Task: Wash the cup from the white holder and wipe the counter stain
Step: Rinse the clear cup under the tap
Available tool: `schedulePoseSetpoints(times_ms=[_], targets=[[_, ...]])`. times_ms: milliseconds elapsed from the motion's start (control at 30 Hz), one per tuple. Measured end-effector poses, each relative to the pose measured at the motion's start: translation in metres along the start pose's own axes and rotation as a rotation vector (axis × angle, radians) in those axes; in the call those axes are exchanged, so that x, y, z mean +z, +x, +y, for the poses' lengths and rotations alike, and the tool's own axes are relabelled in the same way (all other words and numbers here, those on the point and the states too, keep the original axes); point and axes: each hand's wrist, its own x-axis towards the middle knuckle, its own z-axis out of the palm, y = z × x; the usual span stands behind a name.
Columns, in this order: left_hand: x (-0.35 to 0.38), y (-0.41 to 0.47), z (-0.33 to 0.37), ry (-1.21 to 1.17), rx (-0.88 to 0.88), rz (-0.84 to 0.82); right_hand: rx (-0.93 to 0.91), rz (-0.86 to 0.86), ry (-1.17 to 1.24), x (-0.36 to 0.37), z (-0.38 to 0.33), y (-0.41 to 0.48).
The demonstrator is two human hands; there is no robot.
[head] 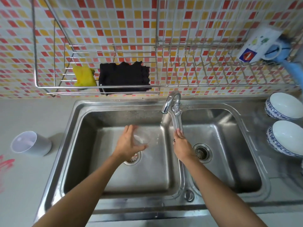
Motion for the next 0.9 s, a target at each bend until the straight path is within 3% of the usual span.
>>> schedulePoseSetpoints(times_ms=[233,500,900], targets=[[-0.013,-0.025,-0.042,0.65,-0.042,-0.146,0.071,0.066,-0.013,0.02,-0.017,-0.036],[-0.022,-0.044,-0.051,1.02,0.015,-0.153,0.161,0.085,-0.022,0.034,-0.032,-0.058],[-0.038,-0.055,-0.045,1.418,0.508,-0.223,0.175,0.013,-0.1,0.04,-0.035,-0.083]])
